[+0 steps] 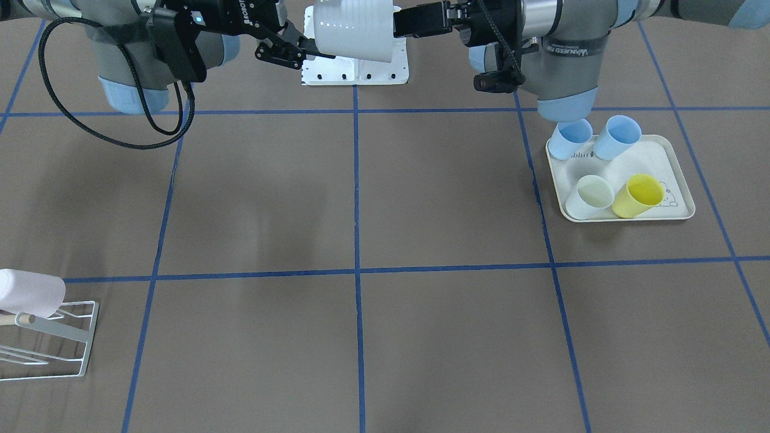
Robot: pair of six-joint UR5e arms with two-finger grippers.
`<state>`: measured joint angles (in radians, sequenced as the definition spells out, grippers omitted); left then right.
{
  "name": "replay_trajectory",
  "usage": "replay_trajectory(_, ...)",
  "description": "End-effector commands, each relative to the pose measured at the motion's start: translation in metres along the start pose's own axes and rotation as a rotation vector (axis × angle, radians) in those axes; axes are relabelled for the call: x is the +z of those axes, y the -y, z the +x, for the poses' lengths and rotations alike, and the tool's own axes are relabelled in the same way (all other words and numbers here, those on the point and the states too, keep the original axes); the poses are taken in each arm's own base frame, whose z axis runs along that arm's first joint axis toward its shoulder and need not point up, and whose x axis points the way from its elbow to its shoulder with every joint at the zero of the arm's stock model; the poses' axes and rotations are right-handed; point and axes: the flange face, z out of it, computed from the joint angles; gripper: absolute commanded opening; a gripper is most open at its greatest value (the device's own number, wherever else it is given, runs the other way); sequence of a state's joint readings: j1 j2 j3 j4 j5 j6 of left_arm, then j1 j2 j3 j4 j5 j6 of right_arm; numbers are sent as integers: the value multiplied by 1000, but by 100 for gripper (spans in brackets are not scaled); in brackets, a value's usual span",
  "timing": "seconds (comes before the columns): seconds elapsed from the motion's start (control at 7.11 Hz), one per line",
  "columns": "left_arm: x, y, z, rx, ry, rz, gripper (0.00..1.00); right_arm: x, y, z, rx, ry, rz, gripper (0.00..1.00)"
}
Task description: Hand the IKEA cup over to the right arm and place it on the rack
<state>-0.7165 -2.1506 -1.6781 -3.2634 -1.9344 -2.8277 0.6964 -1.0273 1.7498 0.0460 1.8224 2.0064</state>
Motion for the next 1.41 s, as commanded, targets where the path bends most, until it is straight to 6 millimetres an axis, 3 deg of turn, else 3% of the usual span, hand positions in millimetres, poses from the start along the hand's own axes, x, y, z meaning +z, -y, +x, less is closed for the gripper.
replay_trajectory(0.0,0,0,0,-10,0,-1,0,0,0,1,0,-1,1,96)
replay_trajectory(0.28,0,0,-1,-15,2,-2,0,0,0,1,0,-1,1,90)
replay_trajectory(1.27,1,-2,-2,-16,3,-8,0,0,2,0,0,6,14,91)
